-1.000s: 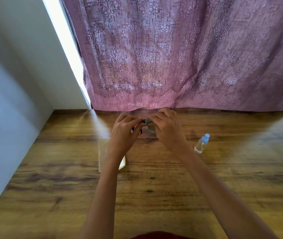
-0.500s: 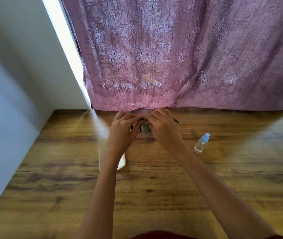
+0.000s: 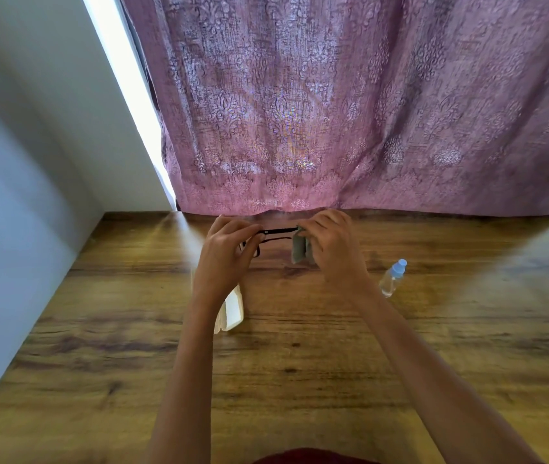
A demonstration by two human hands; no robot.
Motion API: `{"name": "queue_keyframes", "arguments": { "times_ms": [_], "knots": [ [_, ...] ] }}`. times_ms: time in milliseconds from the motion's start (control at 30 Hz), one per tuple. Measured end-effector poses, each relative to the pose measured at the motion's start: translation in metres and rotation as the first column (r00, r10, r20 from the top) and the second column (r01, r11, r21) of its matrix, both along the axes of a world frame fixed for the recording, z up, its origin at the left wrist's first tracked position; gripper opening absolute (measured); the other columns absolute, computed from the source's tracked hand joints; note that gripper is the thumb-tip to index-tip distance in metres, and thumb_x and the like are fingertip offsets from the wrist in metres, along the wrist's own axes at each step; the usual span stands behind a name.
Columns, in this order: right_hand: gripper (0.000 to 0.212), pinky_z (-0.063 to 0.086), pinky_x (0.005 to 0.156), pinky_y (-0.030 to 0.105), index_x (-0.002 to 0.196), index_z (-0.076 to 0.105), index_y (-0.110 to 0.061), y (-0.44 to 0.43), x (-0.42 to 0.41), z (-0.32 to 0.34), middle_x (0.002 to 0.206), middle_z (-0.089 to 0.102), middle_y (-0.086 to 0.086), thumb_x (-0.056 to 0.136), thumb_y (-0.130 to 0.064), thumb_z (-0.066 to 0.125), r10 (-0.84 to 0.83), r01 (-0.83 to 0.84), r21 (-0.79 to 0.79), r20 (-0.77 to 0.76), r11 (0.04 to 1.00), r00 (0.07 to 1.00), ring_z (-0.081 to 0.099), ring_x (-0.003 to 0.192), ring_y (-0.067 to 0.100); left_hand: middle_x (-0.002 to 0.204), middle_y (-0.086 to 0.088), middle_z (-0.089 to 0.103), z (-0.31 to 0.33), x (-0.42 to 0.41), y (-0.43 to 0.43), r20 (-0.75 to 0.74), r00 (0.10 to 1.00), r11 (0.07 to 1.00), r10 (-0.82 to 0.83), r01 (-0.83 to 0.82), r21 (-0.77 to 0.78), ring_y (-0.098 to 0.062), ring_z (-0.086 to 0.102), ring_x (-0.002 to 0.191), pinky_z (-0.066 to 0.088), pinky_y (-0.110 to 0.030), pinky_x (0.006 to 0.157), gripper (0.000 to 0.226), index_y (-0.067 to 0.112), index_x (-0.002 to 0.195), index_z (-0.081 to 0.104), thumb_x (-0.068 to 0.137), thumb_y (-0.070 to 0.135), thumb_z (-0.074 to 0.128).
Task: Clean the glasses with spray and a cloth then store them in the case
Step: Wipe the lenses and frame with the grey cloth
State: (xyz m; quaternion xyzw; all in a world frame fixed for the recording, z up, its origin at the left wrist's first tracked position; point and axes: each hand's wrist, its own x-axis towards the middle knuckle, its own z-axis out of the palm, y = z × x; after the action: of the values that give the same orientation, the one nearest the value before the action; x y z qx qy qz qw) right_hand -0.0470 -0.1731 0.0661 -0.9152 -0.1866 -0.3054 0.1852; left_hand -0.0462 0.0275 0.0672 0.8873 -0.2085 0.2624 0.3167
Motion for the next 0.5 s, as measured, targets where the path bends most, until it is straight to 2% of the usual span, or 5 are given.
{"name": "queue_keyframes", "arguments": {
  "times_ms": [100,200,333,500],
  "knots": [
    [0.022,0.048,0.082,0.043,0.095,0.073,0.000,-0.009,0.004,-0.006,0.083,0.071,0.009,0.080,0.000,0.057,-0.049,0.049,0.079,-0.006,0.996,0.999,0.064,0.084,0.031,0.090,-0.003,0.071,0.002,-0.001,0.006,-0.009,1.000,1.000,0.013,-0.013,-0.028,-0.022,0.054,0.093,0.039,-0.021,0.083,0.015,0.005,0.098,0.074,0.085,0.012,0.069],
    [0.022,0.042,0.082,0.034,0.097,0.073,0.000,-0.011,0.006,-0.012,0.085,0.071,0.009,0.078,0.006,0.064,-0.067,0.069,0.176,-0.019,0.982,0.998,0.062,0.084,0.029,0.090,-0.006,0.071,0.003,-0.001,0.005,-0.013,0.999,0.998,0.030,-0.030,-0.053,-0.023,0.055,0.092,0.037,-0.017,0.083,0.016,0.003,0.098,0.074,0.084,0.011,0.070],
    [0.017,0.045,0.081,0.033,0.102,0.072,0.000,-0.012,0.007,-0.020,0.089,0.072,0.010,0.085,-0.002,0.066,-0.100,0.117,0.309,-0.070,0.944,0.993,0.061,0.088,0.028,0.092,-0.006,0.071,0.002,-0.002,0.004,-0.011,0.999,0.994,0.052,-0.052,-0.095,-0.026,0.057,0.093,0.038,-0.018,0.086,0.017,0.004,0.098,0.074,0.085,0.014,0.069],
    [0.016,0.039,0.073,0.023,0.100,0.073,-0.005,-0.011,0.007,-0.023,0.083,0.071,0.005,0.085,-0.008,0.066,-0.123,0.146,0.432,-0.080,0.890,0.989,0.055,0.078,0.013,0.094,-0.006,0.071,0.003,-0.002,0.005,-0.018,0.997,0.989,0.070,-0.072,-0.133,-0.026,0.057,0.095,0.029,-0.012,0.099,0.017,0.004,0.098,0.074,0.085,0.013,0.069]
  ]
}}
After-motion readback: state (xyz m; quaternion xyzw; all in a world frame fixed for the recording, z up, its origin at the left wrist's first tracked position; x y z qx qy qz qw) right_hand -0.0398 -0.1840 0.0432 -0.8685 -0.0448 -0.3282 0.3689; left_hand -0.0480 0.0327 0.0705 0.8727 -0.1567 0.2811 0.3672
